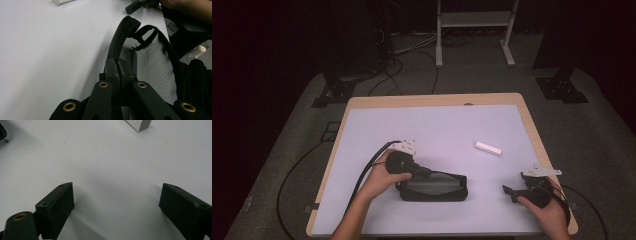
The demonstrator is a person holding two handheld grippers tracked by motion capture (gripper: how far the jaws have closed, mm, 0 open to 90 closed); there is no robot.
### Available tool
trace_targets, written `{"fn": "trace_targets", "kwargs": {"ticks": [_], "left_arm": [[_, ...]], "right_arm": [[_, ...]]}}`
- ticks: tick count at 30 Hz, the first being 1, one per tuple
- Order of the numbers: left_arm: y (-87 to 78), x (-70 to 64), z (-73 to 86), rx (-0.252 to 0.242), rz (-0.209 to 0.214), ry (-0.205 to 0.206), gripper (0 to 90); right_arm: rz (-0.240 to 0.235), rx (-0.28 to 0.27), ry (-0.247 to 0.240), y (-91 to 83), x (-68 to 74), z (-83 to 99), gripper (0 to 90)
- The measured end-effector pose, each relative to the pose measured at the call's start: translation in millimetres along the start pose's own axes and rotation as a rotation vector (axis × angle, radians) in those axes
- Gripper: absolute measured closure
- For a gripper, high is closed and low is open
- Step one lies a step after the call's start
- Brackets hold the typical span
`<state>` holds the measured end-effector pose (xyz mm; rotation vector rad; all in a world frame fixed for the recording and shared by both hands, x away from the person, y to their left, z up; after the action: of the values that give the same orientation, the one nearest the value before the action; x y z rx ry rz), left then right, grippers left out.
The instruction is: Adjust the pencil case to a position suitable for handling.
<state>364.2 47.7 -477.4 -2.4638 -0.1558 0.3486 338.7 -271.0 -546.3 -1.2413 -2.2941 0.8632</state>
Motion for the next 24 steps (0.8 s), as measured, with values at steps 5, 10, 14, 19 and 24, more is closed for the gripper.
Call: {"fn": "trace_targets", "kwargs": {"ticks": [5,10,14,19,24], "left_arm": [[1.2,3.3,2.6,-0.010,-0.001,-0.016,88.6],[1.5,3.6,2.8,-0.007,-0.014,-0.017,88.5],[1.5,3.5,2.5,-0.002,-0.026,-0.010,83.1],[-1.4,4.2,0.0,-0.014,-0.056,-0.004,73.6],[-9.3,4.3,-2.8,-0.030,-0.081,-0.019,58.0]], "right_arm": [[0.000,0.000,0.000,0.0,0.0,0.0,11.3],[-0.001,0.000,0.001,0.0,0.0,0.0,11.4],[-0.001,0.000,0.000,-0.1,0.0,0.0,11.3],[-0.001,-0.001,0.000,-0.1,-0.1,0.0,11.3],[-0.001,-0.001,-0.001,-0.1,-0.1,0.0,11.3]]}}
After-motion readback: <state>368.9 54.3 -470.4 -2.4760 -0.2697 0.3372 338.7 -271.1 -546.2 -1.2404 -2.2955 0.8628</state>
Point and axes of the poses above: each handheld gripper's, and its own axes: y roughly forward along the jaws, z roughly out of its underside, x roughly to its left, the point moved 9 cm from there along y, roughly forward along the jaws, and after that the axes turned 2 degrees about -z, right-handed, at the moved point
